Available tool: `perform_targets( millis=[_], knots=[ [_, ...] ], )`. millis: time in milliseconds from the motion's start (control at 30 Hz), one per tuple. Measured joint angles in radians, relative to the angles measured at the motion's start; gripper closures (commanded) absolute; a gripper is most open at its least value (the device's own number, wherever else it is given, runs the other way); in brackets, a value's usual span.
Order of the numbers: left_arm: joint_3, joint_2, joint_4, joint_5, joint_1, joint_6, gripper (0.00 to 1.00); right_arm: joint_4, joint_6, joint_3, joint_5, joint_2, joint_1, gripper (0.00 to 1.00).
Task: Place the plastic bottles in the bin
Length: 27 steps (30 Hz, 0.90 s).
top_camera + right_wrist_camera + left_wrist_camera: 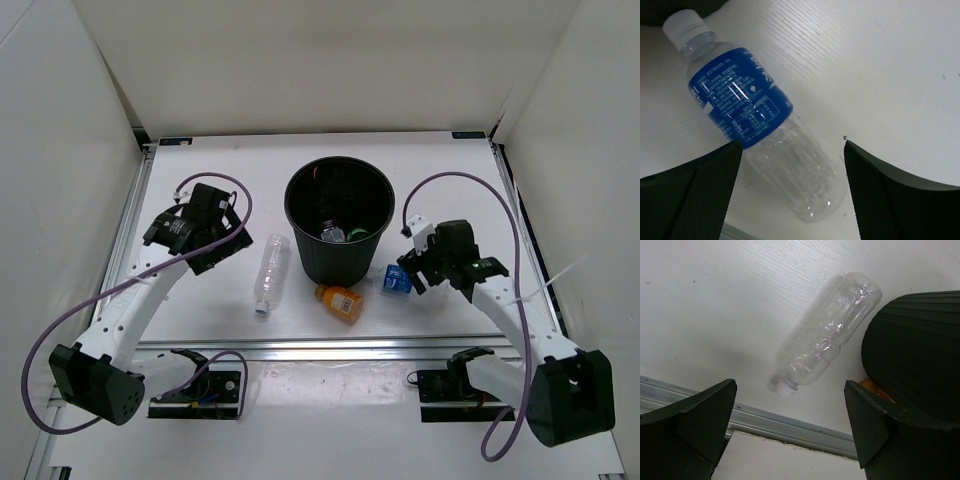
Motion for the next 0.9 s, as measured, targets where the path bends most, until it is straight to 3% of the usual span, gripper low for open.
perform_targets(
  millis=[267, 533, 700, 900],
  knots=[
    [0.0, 0.005, -0.005, 0.042, 0.0, 0.023, 0.0, 0.031, -0.185, 0.0, -0.144, 0.106, -0.027, 0.16],
    [0.0, 0.005, -0.016, 0.043, 0.004, 0.037, 0.0, 0.076, -0.198, -0.027, -0.196, 0.138, -0.052, 0.13],
    [0.0, 0.005, -0.019, 0.043, 0.018, 0.054, 0.0, 0.09, -0.153, -0.058, -0.197, 0.172, -0.054, 0.16],
    [0.0, 0.005, -0.019, 0.043, 0.029, 0.071, 0.0, 0.085, -0.085, -0.051, -0.18, 0.249, -0.055, 0.31]
  ],
)
